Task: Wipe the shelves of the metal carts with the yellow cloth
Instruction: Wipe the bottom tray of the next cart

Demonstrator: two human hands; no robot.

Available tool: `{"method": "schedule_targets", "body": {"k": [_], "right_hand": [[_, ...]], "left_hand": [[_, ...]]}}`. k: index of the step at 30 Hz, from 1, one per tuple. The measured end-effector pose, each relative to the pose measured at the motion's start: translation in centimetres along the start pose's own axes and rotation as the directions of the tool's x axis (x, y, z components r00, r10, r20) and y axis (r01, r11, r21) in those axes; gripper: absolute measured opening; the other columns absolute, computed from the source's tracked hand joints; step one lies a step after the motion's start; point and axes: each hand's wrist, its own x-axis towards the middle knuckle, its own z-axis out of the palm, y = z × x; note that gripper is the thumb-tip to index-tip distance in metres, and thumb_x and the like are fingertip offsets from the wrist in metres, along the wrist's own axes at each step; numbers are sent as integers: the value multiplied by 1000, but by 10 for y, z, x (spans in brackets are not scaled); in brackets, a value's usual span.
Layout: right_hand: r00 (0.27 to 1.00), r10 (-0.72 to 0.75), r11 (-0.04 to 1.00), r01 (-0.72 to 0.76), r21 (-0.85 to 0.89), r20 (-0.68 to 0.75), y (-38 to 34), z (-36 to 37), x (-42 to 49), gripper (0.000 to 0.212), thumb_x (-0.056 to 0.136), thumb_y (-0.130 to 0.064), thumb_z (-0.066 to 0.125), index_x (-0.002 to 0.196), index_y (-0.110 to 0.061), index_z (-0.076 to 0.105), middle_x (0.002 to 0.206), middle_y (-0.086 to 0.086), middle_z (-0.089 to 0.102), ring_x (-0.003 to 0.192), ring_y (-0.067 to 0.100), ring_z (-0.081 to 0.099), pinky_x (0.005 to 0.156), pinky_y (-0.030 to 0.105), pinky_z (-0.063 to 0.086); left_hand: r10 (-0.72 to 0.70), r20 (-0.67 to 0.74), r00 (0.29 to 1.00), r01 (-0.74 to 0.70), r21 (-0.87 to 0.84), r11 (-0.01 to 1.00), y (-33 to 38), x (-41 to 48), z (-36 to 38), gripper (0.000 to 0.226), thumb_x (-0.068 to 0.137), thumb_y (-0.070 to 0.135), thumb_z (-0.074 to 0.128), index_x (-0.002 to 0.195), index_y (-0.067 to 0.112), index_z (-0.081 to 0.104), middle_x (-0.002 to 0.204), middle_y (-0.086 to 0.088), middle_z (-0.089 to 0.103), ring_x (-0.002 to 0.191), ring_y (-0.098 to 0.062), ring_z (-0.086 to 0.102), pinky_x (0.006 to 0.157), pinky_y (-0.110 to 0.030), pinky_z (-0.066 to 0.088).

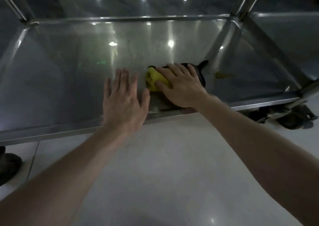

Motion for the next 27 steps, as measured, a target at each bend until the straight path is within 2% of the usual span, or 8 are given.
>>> {"method": "schedule_targets", "body": {"k": [4,8,11,15,18,23,27], "right_hand": [[998,64,998,-64,-4,27,42,-21,123,71,102,-72,23,168,-45,19,177,-1,21,163,25,15,131,54,3],[990,119,993,-119,-4,82,38,-28,161,74,102,-69,22,170,-39,15,178,2,17,164,27,11,131,57,-3],[991,121,992,-122,29,55,29,-27,122,73,103,-69,23,170,-39,17,177,1,18,164,26,10,131,56,-3],[998,57,998,-57,26,-13,22,-7,1,68,105,-69,26,168,-43,20,175,-1,23,163,24,14,131,53,-1],[998,19,1000,-19,-8,-61,21,3,-80,69,103,-69,21,167,-43,25,173,-1,30,162,24,18,132,53,4],[1000,27,999,-27,-29,11,45,-11,-96,69,102,-71,17,167,-48,19,176,-7,23,164,18,11,133,50,2],[997,71,997,-71,-28,-8,79,-10,-54,72,100,-75,17,166,-49,17,177,-7,20,164,18,10,132,51,0]], "left_hand": [[-4,35,999,2,59,998,3,-3,8,81,105,61,12,169,14,28,177,-14,23,166,-27,12,134,-54,9],[-11,45,999,7,76,997,6,-3,6,82,104,62,13,166,12,33,176,-14,26,166,-29,15,133,-55,12],[-7,57,998,4,66,998,8,-3,3,80,104,59,13,164,12,35,175,-14,28,165,-29,16,133,-55,13],[-4,58,998,3,19,1000,3,-4,4,78,104,58,15,164,13,34,175,-14,28,165,-29,16,133,-56,9],[-29,25,999,31,-86,996,11,-1,3,81,100,56,22,162,8,39,172,-19,34,163,-33,22,132,-57,13],[78,-17,997,-80,-96,992,67,11,14,72,105,49,24,161,7,41,170,-22,37,162,-36,24,131,-59,18],[64,-16,998,-64,-34,997,67,12,21,70,106,47,27,160,5,43,168,-23,39,160,-38,29,130,-59,19]]}}
